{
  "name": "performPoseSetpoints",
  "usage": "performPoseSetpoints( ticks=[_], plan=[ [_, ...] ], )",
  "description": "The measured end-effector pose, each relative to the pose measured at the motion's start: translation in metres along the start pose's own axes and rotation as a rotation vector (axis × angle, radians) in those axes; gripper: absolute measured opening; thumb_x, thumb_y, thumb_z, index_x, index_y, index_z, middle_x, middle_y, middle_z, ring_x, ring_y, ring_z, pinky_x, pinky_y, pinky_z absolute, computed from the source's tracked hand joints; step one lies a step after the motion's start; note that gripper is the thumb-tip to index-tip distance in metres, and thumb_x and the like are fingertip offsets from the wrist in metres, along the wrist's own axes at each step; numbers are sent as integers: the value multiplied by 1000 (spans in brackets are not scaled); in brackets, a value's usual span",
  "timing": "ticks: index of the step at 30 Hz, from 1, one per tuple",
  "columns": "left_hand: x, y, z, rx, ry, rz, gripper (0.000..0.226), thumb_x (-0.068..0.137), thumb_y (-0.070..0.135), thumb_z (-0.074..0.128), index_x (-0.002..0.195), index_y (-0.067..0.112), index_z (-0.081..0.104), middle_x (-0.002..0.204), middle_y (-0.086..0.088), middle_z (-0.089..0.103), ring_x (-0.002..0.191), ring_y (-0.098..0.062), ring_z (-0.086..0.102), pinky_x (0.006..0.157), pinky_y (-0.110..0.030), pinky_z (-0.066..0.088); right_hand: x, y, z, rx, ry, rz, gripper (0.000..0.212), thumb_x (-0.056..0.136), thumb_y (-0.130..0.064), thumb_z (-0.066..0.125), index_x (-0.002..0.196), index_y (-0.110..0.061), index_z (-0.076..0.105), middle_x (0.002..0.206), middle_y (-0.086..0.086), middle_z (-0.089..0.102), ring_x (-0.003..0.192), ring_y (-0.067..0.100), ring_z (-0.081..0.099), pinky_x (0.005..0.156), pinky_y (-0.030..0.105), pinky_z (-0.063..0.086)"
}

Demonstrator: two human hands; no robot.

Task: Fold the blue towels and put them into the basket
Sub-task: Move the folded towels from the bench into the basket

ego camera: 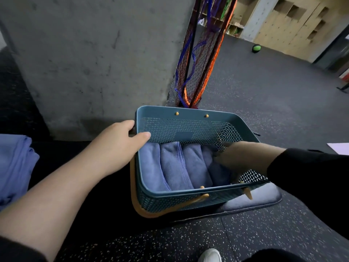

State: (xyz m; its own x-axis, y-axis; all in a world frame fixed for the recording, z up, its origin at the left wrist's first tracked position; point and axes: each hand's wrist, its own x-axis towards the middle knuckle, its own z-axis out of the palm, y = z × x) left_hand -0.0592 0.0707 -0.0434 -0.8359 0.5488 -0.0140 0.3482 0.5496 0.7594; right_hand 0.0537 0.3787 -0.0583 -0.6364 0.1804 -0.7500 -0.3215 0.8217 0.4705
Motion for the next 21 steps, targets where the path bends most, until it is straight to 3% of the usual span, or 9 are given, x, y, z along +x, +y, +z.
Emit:
performPoseSetpoints(
  ticks=[2, 3, 5, 7, 10, 12, 15, 19, 21],
  plan=[
    [-1, 0, 0, 16, -9, -1, 40, 95, 53, 52, 95, 16, 67, 87, 3, 71, 84, -17, 65, 77, -34, 51, -11, 5, -24, 201, -5, -2, 47, 84, -43, 75, 123, -18, 64, 117, -4, 69, 105, 21, 63, 93, 25, 42],
    [-2, -1, -1, 14, -20, -4, 43, 96, 55, 49, 96, 17, 67, 89, 3, 71, 87, -16, 66, 76, -32, 49, -20, 6, -41, 275, 69, 12, 42, 88, -43, 71, 122, -21, 63, 113, -6, 68, 99, 19, 61, 84, 25, 41],
    [-4, -3, -4, -6, -20, -6, 49, 97, 57, 46, 115, 18, 68, 114, 4, 72, 108, -18, 65, 89, -34, 49, -42, 10, -70, 433, 303, 71, 32, 93, -45, 63, 118, -25, 66, 107, -9, 69, 92, 15, 61, 79, 28, 45],
    [-5, -3, -10, -21, 30, -17, 54, 98, 54, 48, 136, 18, 61, 135, 2, 64, 125, -16, 58, 104, -32, 44, -61, 10, -92, 552, 600, 113, 24, 95, -45, 59, 100, -25, 72, 93, -6, 73, 82, 14, 65, 74, 27, 47],
    [-9, -9, -23, -25, 123, -31, 45, 98, 48, 54, 132, 20, 64, 124, 3, 70, 117, -16, 63, 102, -33, 47, -83, -5, -133, 748, 981, 124, 39, 99, -41, 52, 71, -17, 66, 66, -5, 67, 60, 3, 59, 61, 20, 43],
    [-16, -22, -40, -23, 175, -46, 36, 98, 43, 57, 126, 23, 66, 114, 6, 72, 110, -17, 64, 97, -33, 49, -89, -27, -169, 900, 1160, 50, 38, 100, -35, 47, 69, -19, 62, 63, -5, 65, 57, 3, 58, 60, 18, 46],
    [-35, -44, -72, 1, 249, -83, 27, 100, 35, 54, 122, 26, 67, 109, 7, 72, 103, -17, 64, 87, -31, 51, -82, -73, -221, 1051, 1271, -107, 22, 99, -24, 45, 85, -26, 63, 77, -11, 71, 68, 5, 67, 72, 35, 54],
    [-67, -79, -119, -41, 422, -92, 17, 100, 31, 54, 109, 32, 69, 93, 6, 74, 87, -13, 68, 78, -39, 56, -69, -139, -278, 1127, 1264, -193, 9, 97, -26, 57, 93, -27, 66, 84, -8, 72, 76, 5, 68, 76, 31, 55],
    [-84, -94, -140, -42, 524, -91, 13, 99, 30, 56, 94, 33, 67, 81, 4, 73, 79, -12, 67, 76, -42, 55, -59, -168, -298, 1152, 1231, -201, 12, 95, -33, 61, 88, -24, 65, 78, -6, 69, 70, 4, 63, 69, 24, 50]
  ],
)
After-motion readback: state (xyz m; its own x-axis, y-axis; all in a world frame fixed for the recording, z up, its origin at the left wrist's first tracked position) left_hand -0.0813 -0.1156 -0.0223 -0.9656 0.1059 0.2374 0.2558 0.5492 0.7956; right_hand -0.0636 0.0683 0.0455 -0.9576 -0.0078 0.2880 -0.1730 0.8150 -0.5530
